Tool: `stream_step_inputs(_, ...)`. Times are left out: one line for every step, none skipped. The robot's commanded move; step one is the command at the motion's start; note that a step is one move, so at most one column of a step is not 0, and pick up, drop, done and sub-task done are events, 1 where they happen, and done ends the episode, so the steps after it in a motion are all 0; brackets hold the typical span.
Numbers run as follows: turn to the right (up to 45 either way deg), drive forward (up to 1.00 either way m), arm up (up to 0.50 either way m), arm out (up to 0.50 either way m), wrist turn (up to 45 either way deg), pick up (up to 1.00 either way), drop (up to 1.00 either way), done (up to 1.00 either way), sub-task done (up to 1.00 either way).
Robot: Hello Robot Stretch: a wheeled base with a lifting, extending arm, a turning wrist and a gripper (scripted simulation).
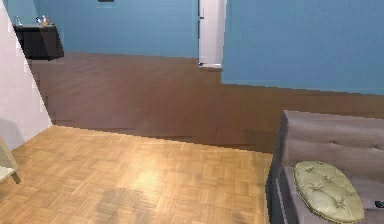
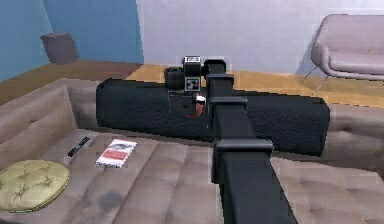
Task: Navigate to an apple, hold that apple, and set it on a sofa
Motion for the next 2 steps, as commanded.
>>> stream_step_inputs(0.0,0.0,0.0,0.0,3.0,0.0,0.0,0.0,0.0)
stream_step_inputs(0.0,0.0,-0.3,0.0,0.0,0.0,0.0,0.0,0.0)
